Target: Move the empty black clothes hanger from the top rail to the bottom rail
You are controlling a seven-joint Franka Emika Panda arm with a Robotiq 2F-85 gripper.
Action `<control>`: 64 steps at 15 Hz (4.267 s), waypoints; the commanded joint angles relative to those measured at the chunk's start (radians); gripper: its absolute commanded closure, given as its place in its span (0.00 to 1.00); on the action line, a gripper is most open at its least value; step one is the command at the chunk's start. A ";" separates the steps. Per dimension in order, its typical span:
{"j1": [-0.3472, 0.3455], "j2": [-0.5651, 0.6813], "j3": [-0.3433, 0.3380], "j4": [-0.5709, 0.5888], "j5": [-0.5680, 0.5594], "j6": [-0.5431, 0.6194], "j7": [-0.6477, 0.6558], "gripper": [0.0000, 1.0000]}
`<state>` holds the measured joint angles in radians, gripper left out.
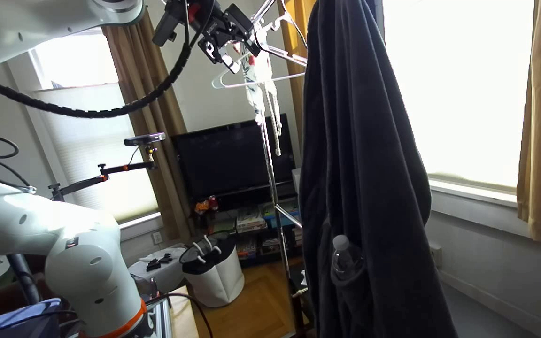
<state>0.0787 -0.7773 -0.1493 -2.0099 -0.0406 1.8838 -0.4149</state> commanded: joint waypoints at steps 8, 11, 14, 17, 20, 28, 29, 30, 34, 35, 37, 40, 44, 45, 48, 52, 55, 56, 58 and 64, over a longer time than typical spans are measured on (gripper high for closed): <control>0.067 0.006 -0.036 0.045 -0.046 -0.166 -0.177 0.00; 0.082 0.014 -0.053 0.052 0.000 -0.135 -0.193 0.00; 0.091 0.030 -0.066 0.068 0.066 -0.092 -0.174 0.00; 0.079 0.047 -0.063 0.079 0.132 -0.065 -0.130 0.00; 0.048 0.052 -0.038 0.082 0.161 -0.051 -0.030 0.00; -0.031 0.000 0.089 0.063 0.150 0.037 0.266 0.00; -0.029 -0.004 0.101 0.055 0.148 0.059 0.268 0.00; -0.028 -0.002 0.108 0.055 0.148 0.085 0.267 0.00; -0.028 0.051 0.101 0.094 0.120 0.094 0.239 0.00; -0.036 0.064 0.098 0.102 0.111 0.075 0.249 0.00; -0.044 0.086 0.087 0.104 0.097 0.072 0.244 0.00; -0.030 0.127 0.057 0.134 0.126 -0.023 0.231 0.00; -0.046 0.154 0.054 0.163 0.117 -0.109 0.239 0.00; -0.047 0.157 0.055 0.169 0.115 -0.120 0.238 0.00; -0.036 0.161 0.049 0.180 0.115 -0.126 0.192 0.32; -0.040 0.162 0.056 0.189 0.101 -0.168 0.171 0.65; -0.041 0.159 0.062 0.195 0.088 -0.187 0.160 0.87; -0.038 0.155 0.063 0.196 0.086 -0.191 0.153 0.94; -0.036 0.147 0.069 0.195 0.081 -0.191 0.143 1.00; -0.019 0.108 0.076 0.179 0.084 -0.148 0.098 0.98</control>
<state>0.0426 -0.6339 -0.0715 -1.8203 0.0536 1.7267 -0.2904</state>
